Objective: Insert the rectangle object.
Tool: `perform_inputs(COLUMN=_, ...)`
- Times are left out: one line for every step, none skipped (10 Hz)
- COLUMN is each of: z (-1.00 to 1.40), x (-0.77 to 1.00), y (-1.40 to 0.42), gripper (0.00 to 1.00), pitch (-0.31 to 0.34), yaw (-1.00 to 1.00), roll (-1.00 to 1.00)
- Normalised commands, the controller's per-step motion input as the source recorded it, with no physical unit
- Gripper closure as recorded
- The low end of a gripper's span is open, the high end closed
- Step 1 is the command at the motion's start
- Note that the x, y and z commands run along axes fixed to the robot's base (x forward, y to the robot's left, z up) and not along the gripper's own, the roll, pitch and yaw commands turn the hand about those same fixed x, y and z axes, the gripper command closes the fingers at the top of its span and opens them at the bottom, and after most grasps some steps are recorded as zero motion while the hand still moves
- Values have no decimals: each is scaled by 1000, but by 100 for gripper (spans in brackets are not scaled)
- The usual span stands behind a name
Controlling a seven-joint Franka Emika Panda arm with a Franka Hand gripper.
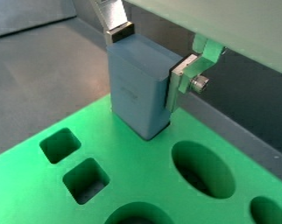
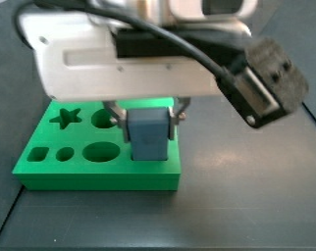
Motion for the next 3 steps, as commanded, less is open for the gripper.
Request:
perform_inputs(z=-357, x=177, y=0, gripper=100, pitch=81, yaw=-74, roll=0)
perform_inputs(z=-163, x=63, y=0, gripper=100, pitch=0, yaw=-40, roll=-40)
perform_inputs(z=0, x=0, y=0, gripper=100, pitch=0, yaw=0, roll=0)
